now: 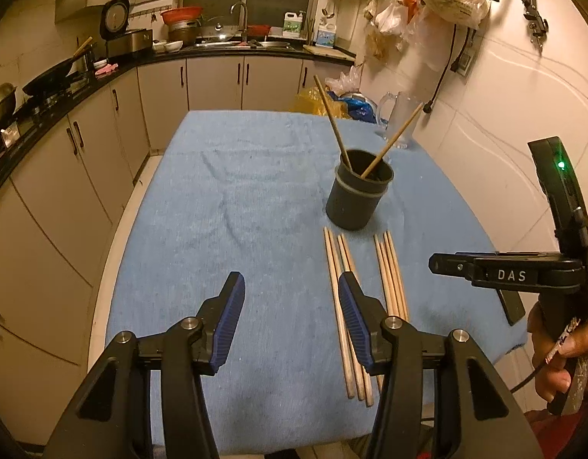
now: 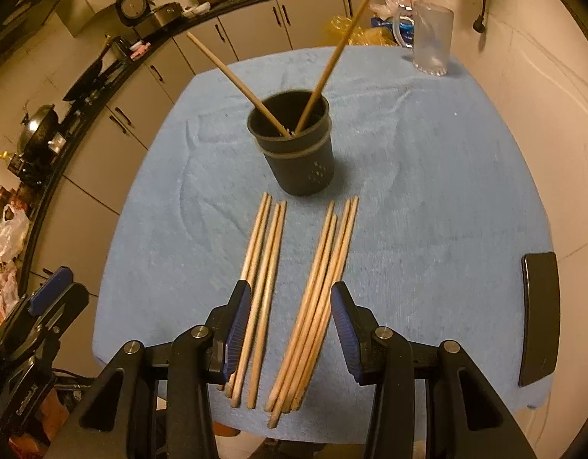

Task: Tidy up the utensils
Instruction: 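Withdraw both open tools from the cup back toward the chopsticks, then close the left tool on a chopstick while the right tool grasps another, then lift both held chopsticks upright and carry them above the black cup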

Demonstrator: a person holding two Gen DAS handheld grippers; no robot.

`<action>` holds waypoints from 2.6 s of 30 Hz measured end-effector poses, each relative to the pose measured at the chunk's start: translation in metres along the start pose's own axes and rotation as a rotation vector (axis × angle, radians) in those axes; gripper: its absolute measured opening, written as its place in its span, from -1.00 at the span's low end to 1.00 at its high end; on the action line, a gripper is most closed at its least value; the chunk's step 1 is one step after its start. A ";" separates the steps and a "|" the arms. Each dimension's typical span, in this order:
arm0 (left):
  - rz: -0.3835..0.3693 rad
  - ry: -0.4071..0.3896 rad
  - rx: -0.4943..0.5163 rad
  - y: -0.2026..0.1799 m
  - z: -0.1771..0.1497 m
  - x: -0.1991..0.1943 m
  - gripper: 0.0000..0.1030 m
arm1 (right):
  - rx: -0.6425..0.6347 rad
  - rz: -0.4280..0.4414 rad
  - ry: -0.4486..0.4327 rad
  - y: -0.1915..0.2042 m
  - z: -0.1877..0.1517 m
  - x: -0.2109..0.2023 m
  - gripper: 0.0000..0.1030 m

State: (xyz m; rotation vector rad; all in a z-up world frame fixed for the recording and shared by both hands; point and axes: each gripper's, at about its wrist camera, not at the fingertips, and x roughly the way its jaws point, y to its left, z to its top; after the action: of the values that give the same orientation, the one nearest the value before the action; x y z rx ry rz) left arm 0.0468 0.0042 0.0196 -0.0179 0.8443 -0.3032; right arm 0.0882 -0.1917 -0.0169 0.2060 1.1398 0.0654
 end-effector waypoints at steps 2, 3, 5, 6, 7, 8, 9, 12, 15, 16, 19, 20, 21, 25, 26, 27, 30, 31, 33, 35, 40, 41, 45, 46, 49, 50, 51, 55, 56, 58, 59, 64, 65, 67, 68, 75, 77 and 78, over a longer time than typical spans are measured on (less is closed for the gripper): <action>0.005 0.005 0.004 0.001 -0.005 0.000 -0.04 | 0.006 -0.009 0.008 -0.001 -0.004 0.004 -0.09; 0.005 0.008 0.004 0.002 -0.006 0.000 -0.03 | 0.010 -0.022 0.011 -0.002 -0.006 0.007 -0.09; 0.007 0.013 0.010 0.003 -0.009 0.001 -0.03 | 0.020 -0.038 0.012 -0.006 -0.009 0.012 -0.09; 0.012 0.015 0.011 0.005 -0.010 0.002 -0.02 | 0.023 -0.051 0.014 -0.009 -0.011 0.016 -0.09; 0.014 0.017 0.011 0.006 -0.011 0.002 -0.02 | 0.026 -0.059 0.017 -0.011 -0.012 0.018 -0.09; 0.017 0.023 0.008 0.008 -0.013 0.003 -0.02 | 0.037 -0.071 0.020 -0.015 -0.013 0.021 -0.09; 0.018 0.026 0.006 0.009 -0.013 0.003 -0.01 | 0.056 -0.076 0.024 -0.020 -0.013 0.024 -0.09; 0.022 0.041 -0.003 0.015 -0.016 0.008 -0.01 | 0.124 -0.065 0.033 -0.038 -0.010 0.029 -0.09; 0.029 0.071 -0.012 0.019 -0.018 0.020 -0.01 | 0.191 -0.040 0.039 -0.057 -0.007 0.033 -0.09; 0.024 0.087 -0.024 0.020 -0.017 0.027 -0.01 | 0.203 -0.031 0.043 -0.061 -0.005 0.035 -0.10; -0.006 0.128 -0.038 0.018 -0.014 0.044 -0.01 | 0.255 -0.019 0.049 -0.075 -0.003 0.041 -0.10; -0.018 0.137 -0.032 0.014 -0.012 0.051 -0.01 | 0.263 -0.014 0.051 -0.079 -0.002 0.043 -0.10; -0.033 0.145 -0.025 0.010 -0.009 0.058 -0.01 | 0.266 -0.009 0.058 -0.081 0.000 0.046 -0.10; -0.078 0.186 -0.036 -0.002 -0.002 0.082 -0.01 | 0.260 0.025 0.087 -0.078 0.010 0.062 -0.23; -0.086 0.199 -0.039 -0.004 0.000 0.089 -0.01 | 0.258 0.030 0.094 -0.077 0.012 0.066 -0.30; -0.090 0.205 -0.040 -0.007 0.001 0.094 -0.03 | 0.252 0.038 0.101 -0.075 0.016 0.071 -0.33; -0.095 0.218 -0.038 -0.013 0.007 0.107 -0.12 | 0.232 0.039 0.109 -0.073 0.027 0.084 -0.47; -0.100 0.220 -0.035 -0.016 0.009 0.112 -0.22 | 0.230 0.039 0.109 -0.072 0.028 0.086 -0.50; -0.101 0.230 -0.030 -0.019 0.010 0.118 -0.33 | 0.227 0.037 0.126 -0.072 0.035 0.095 -0.66; -0.098 0.239 -0.019 -0.022 0.009 0.125 -0.39 | 0.216 0.042 0.135 -0.071 0.038 0.100 -0.73; -0.103 0.256 -0.018 -0.026 0.008 0.136 -0.46 | 0.175 0.015 0.170 -0.066 0.043 0.116 -0.76; -0.104 0.258 -0.021 -0.026 0.009 0.137 -0.46 | 0.167 0.004 0.179 -0.068 0.045 0.118 -0.76; -0.109 0.268 -0.038 -0.026 0.010 0.145 -0.46 | 0.131 -0.027 0.193 -0.065 0.045 0.121 -0.77; -0.107 0.272 -0.039 -0.026 0.010 0.147 -0.46 | 0.125 -0.029 0.195 -0.066 0.045 0.120 -0.77; -0.109 0.292 -0.039 -0.030 0.011 0.158 -0.46 | 0.114 -0.064 0.207 -0.070 0.044 0.119 -0.78; -0.107 0.295 -0.033 -0.032 0.012 0.161 -0.46 | 0.116 -0.065 0.210 -0.072 0.043 0.118 -0.80; -0.107 0.300 -0.027 -0.034 0.012 0.165 -0.46 | 0.118 -0.068 0.214 -0.075 0.042 0.117 -0.80; -0.100 0.325 -0.022 -0.036 0.013 0.182 -0.46 | 0.137 -0.053 0.222 -0.090 0.038 0.111 -0.80; -0.099 0.333 -0.026 -0.036 0.013 0.187 -0.46 | 0.139 -0.051 0.222 -0.092 0.037 0.110 -0.80; -0.087 0.342 -0.030 -0.034 0.013 0.195 -0.46 | 0.144 -0.043 0.225 -0.098 0.036 0.108 -0.80; -0.082 0.348 -0.031 -0.034 0.013 0.199 -0.46 | 0.149 -0.039 0.226 -0.100 0.035 0.107 -0.80; -0.072 0.354 -0.002 -0.040 0.022 0.209 -0.51 | 0.155 -0.025 0.233 -0.109 0.034 0.105 -0.80; -0.070 0.357 0.007 -0.042 0.024 0.212 -0.51 | 0.158 -0.022 0.236 -0.111 0.035 0.106 -0.80; -0.058 0.365 0.019 -0.044 0.029 0.216 -0.50 | 0.165 -0.018 0.240 -0.116 0.035 0.104 -0.80; -0.052 0.372 0.019 -0.045 0.031 0.218 -0.50 | 0.168 -0.017 0.240 -0.121 0.036 0.103 -0.80; -0.005 0.386 0.045 -0.058 0.036 0.225 -0.88 | 0.149 -0.028 0.247 -0.114 0.053 0.113 -0.81; -0.047 0.366 0.024 -0.059 0.030 0.219 -0.89 | 0.155 -0.021 0.240 -0.114 0.052 0.110 -0.84; -0.060 0.350 0.009 -0.059 0.028 0.215 -0.89 | 0.162 -0.002 0.229 -0.116 0.052 0.109 -0.85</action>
State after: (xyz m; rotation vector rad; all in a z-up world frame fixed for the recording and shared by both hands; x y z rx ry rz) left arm 0.1862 -0.1138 -0.1117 0.0192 1.1911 -0.3732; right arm 0.1743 -0.2949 -0.1161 0.3482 1.3753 -0.0058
